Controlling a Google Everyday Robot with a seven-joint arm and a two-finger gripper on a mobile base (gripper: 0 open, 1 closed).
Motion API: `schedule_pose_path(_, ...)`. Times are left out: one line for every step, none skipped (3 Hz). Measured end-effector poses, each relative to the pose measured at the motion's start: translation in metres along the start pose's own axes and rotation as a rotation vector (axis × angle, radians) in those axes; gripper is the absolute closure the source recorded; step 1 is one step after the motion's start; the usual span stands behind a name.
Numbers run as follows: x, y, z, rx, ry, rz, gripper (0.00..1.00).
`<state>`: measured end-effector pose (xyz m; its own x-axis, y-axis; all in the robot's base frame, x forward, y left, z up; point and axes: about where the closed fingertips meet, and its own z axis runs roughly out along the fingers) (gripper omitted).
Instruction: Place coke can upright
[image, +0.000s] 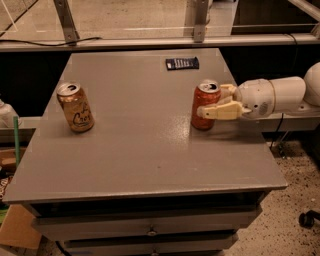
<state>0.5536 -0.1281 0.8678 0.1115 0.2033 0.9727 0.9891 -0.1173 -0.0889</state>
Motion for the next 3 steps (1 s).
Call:
schedule_pose_path(-0.0019,-0.0029,-0.0018,0.000,0.002,0.007,0.39)
schedule_pose_path(-0.0012,-0.0030,-0.0020,0.000,0.002,0.007,0.15)
schedule_pose_path(-0.0030,-0.0083,-0.0044,-0.010,0.009,0.016,0.00)
